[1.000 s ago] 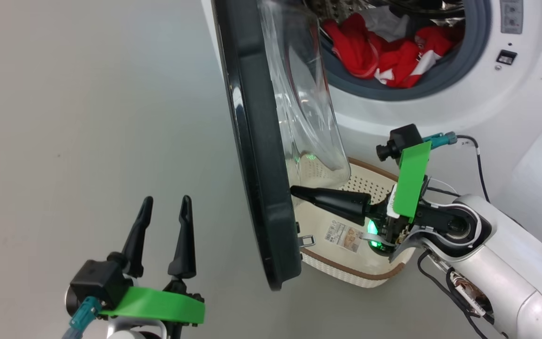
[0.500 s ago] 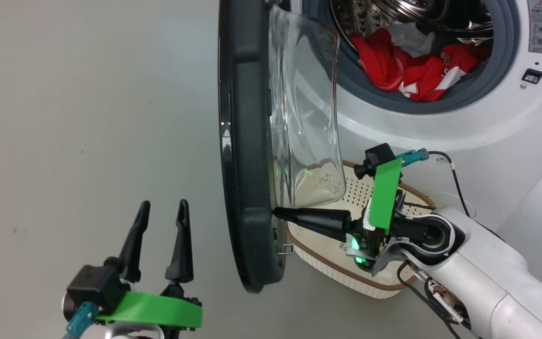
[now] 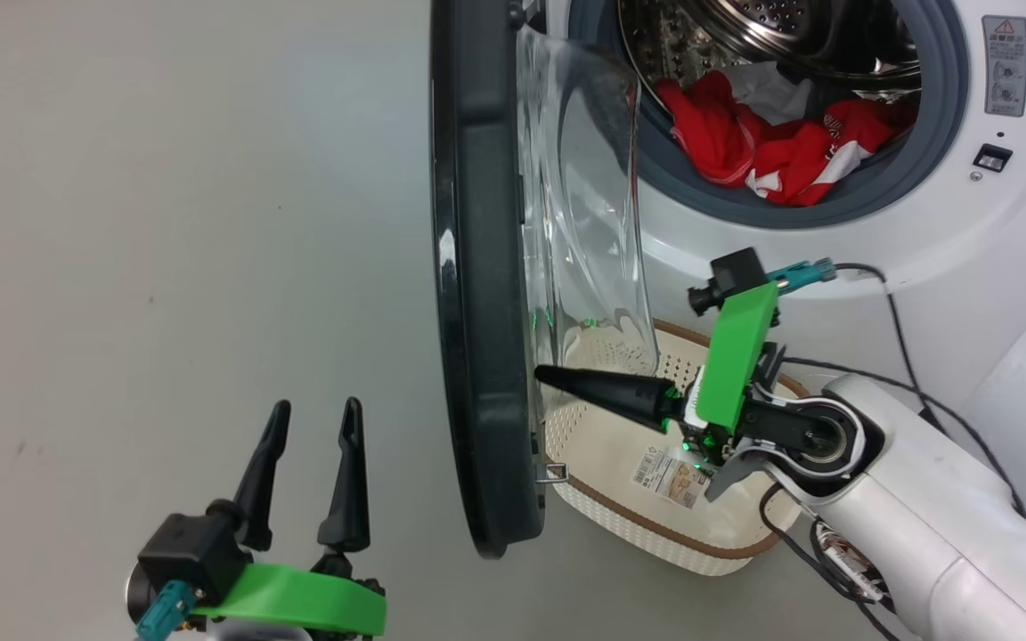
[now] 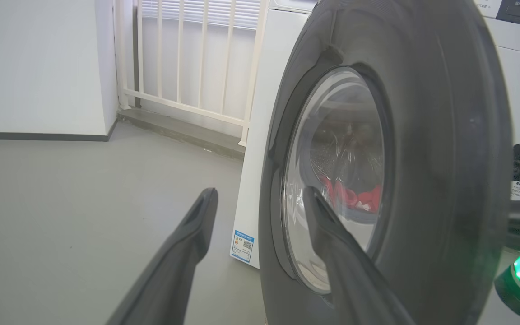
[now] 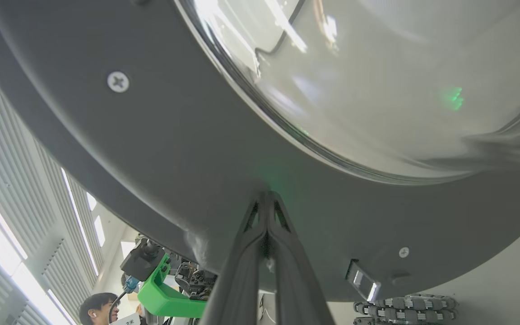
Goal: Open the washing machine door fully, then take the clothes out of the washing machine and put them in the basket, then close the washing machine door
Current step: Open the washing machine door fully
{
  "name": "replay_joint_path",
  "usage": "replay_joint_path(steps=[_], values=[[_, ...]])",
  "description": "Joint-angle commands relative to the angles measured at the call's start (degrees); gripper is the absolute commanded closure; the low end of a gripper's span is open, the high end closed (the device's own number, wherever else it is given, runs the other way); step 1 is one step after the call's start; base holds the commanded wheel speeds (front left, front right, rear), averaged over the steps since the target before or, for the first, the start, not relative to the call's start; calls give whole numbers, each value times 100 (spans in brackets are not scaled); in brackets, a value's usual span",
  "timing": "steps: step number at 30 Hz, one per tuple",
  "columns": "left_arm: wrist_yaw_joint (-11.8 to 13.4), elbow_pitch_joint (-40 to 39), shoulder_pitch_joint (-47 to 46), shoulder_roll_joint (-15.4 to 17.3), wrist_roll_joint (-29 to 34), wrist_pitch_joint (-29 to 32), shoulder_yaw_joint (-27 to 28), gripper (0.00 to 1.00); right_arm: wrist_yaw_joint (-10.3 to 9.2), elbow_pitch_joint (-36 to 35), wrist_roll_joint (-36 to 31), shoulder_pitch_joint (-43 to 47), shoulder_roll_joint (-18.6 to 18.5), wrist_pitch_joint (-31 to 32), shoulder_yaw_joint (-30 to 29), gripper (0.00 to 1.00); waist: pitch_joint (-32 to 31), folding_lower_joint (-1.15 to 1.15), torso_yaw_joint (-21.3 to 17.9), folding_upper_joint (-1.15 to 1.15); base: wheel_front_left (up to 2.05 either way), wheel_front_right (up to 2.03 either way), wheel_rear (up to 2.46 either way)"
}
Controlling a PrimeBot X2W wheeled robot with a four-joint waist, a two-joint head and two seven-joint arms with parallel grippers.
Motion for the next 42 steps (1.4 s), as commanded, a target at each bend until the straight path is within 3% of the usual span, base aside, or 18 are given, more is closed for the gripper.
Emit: replay_joint_path(steps=[1, 3, 4, 5, 6, 15, 19, 26, 32, 35, 40, 42], values=[[-22, -84, -5, 82, -13, -28, 177, 0, 30, -197, -140, 79, -14, -133, -83, 76, -34, 0, -15, 0, 0, 0, 0], [-53, -35, -11, 82, -18, -28, 175, 0, 30, -321, -403, 162, -115, -331, -110, 44, -62, 0, -25, 0, 0, 0, 0], [-65, -11, -12, 82, -21, -28, 177, 0, 30, -393, -540, 215, -166, -427, -112, 19, -85, 0, -31, 0, 0, 0, 0], [-79, 14, -9, 82, -23, -28, 179, 0, 30, -461, -699, 272, -225, -542, -106, 4, -108, 0, -38, 0, 0, 0, 0], [-94, 39, -5, 82, -26, -28, 181, 0, 30, -515, -862, 336, -287, -656, -88, 0, -134, 0, -44, 0, 0, 0, 0], [-194, 173, 93, 90, -2, -28, 248, 0, 30, -766, -2969, 898, -931, -2551, 243, 0, -337, 0, -106, 0, 0, 0, 0], [-199, 127, 141, 119, 104, -28, 288, 0, 30, -677, -3526, 1108, -964, -3235, 261, 0, -395, 0, -131, 0, 0, 0, 0], [-202, -6, 271, 114, 191, -28, 348, 0, 30, -209, -5059, 1321, -867, -4343, 97, 0, -431, 0, -181, 0, 0, 0, 0], [-250, -166, 330, 102, 223, -28, 329, 0, 30, 35, -6029, 1686, -385, -4728, -697, 0, -411, 0, -207, 0, 0, 0, 0], [-249, -219, 328, 96, 239, -28, 306, 0, 30, 155, -6906, 1859, -224, -4780, -1237, 0, -414, 0, -188, 0, 0, 0, 0], [-227, -297, 344, 90, 261, -28, 310, 0, 30, -266, -8636, 2373, 251, -4787, -2474, 0, -399, 0, -170, 0, 0, 0, 0], [-225, -305, 350, 89, 265, -28, 318, 0, 30, -378, -8957, 2504, 370, -4788, -2664, 0, -393, 0, -166, 0, 0, 0, 0]])
